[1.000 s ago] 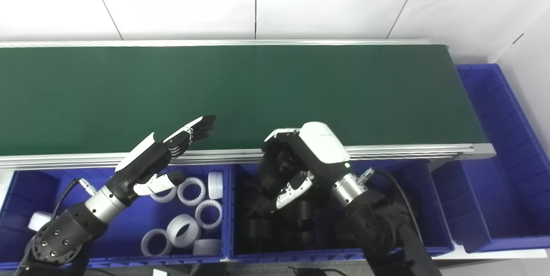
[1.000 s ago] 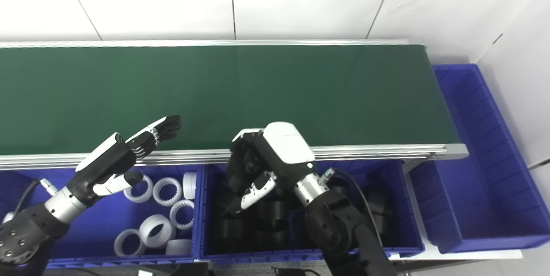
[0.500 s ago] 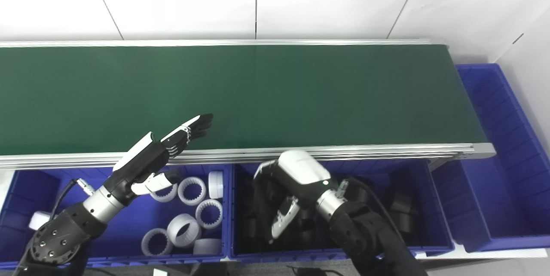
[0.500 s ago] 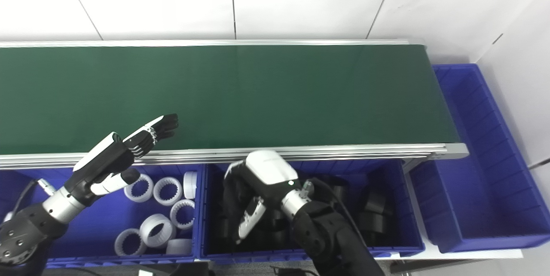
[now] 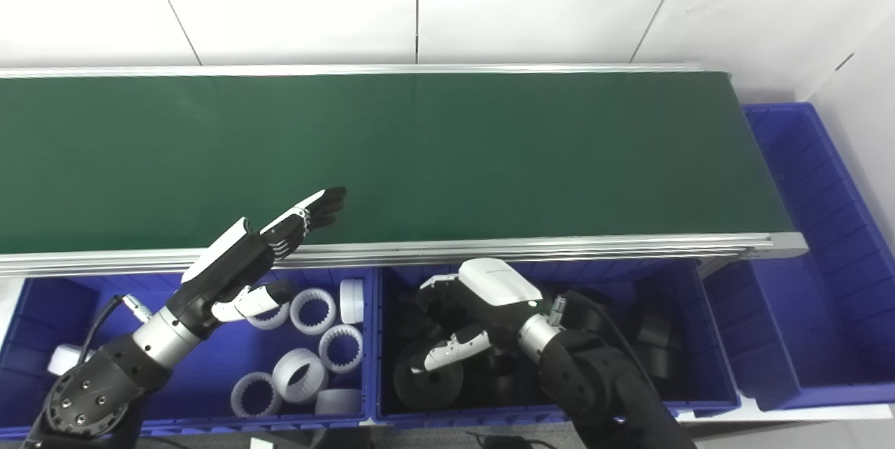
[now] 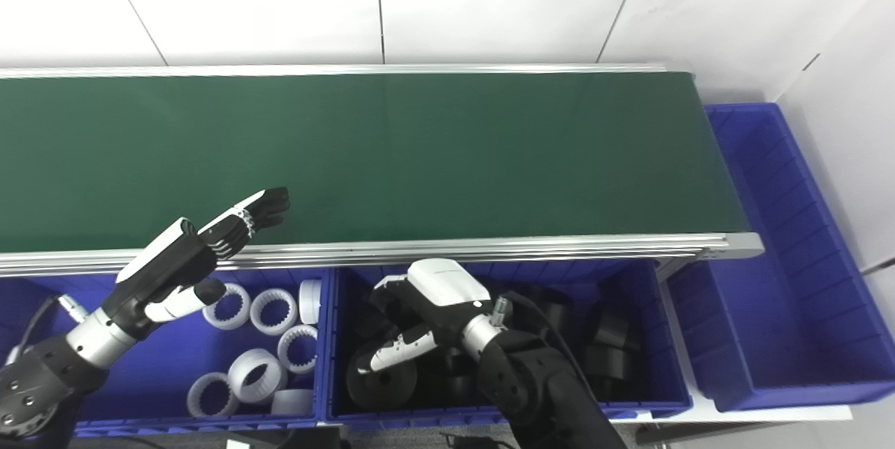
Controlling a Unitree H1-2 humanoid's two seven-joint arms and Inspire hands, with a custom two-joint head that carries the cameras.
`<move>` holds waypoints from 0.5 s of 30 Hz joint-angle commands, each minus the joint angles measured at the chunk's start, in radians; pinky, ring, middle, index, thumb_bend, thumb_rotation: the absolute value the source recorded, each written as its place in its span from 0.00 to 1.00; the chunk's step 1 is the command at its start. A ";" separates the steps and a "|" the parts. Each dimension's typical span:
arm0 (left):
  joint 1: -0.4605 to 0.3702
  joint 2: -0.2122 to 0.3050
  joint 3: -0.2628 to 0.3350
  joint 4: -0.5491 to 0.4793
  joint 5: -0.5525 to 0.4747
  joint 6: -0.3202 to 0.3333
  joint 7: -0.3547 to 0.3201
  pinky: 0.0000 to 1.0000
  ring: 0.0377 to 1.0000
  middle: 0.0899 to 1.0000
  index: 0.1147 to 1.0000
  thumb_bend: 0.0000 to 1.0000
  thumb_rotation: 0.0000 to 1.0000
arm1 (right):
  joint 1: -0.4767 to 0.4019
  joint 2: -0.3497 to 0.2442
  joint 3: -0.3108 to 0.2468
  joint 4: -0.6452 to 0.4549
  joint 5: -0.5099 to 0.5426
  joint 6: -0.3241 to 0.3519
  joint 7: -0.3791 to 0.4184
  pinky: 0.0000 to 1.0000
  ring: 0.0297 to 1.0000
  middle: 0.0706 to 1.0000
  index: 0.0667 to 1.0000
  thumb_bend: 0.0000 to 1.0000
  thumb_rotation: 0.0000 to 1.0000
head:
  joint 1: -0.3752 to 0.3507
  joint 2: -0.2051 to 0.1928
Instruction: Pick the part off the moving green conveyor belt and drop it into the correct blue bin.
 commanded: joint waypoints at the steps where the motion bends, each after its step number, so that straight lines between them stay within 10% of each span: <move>1: -0.002 0.018 0.010 -0.022 -0.023 -0.023 0.006 0.95 0.98 0.99 0.96 0.48 0.84 | 0.007 0.013 -0.020 -0.063 0.040 -0.022 -0.039 0.68 0.75 0.78 0.77 0.68 0.69 | 0.001 0.001; 15: 0.055 0.004 0.005 -0.033 0.008 -0.032 0.024 0.96 0.98 0.99 0.96 0.47 0.83 | 0.206 0.056 -0.131 -0.250 0.479 -0.233 -0.184 0.84 0.90 0.93 0.92 0.58 0.94 | 0.015 0.000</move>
